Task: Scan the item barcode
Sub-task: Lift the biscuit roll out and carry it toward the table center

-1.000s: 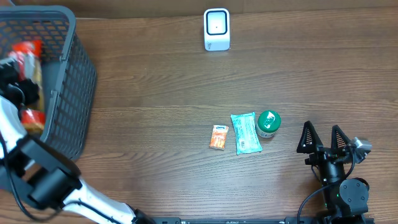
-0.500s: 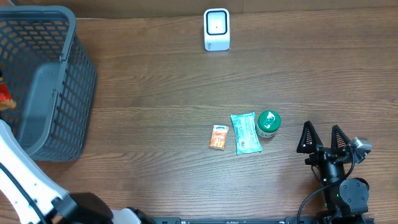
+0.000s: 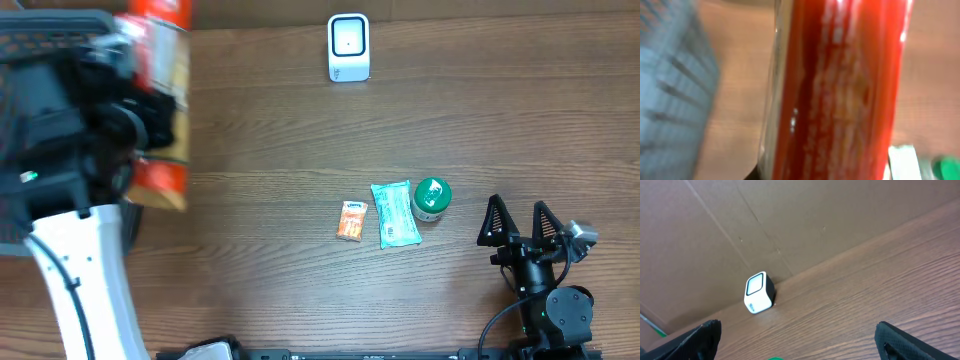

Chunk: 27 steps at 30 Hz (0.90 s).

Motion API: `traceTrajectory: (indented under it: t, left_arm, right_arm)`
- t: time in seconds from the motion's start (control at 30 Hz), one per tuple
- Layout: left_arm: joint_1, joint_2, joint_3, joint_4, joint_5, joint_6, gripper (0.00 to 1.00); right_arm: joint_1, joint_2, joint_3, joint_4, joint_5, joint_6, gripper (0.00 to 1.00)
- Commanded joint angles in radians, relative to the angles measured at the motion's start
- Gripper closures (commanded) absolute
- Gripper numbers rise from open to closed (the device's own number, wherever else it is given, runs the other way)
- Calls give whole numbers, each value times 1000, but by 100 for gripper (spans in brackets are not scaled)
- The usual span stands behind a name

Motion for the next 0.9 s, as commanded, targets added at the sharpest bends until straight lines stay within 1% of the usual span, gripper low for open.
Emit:
traceTrajectory:
  t: [0.0, 0.07, 0.17, 0.3, 0.5, 0.63, 0.87]
  left_arm:
    - [-125, -22, -60, 3, -203, -107, 96]
    - [-193, -21, -141, 14, -232, -137, 96]
    - [-270, -21, -273, 56, -228, -202, 96]
    - [-365, -21, -472, 156, -223, -295, 96]
    - [-487, -21, -740, 355, -224, -378, 96]
    - [-533, -21, -856, 468, -223, -425, 96]
    - [-588, -20, -994, 620, -223, -457, 96]
  right_arm:
    - [-3, -10, -11, 4, 3, -7, 0]
    - [-3, -10, -11, 4, 3, -6, 0]
    - [-3, -10, -11, 4, 3, -6, 0]
    - [-3, -10, -11, 4, 3, -6, 0]
    - [-3, -10, -11, 4, 3, -7, 0]
    - [-3, -10, -11, 4, 3, -6, 0]
    - [-3, -10, -11, 3, 3, -7, 0]
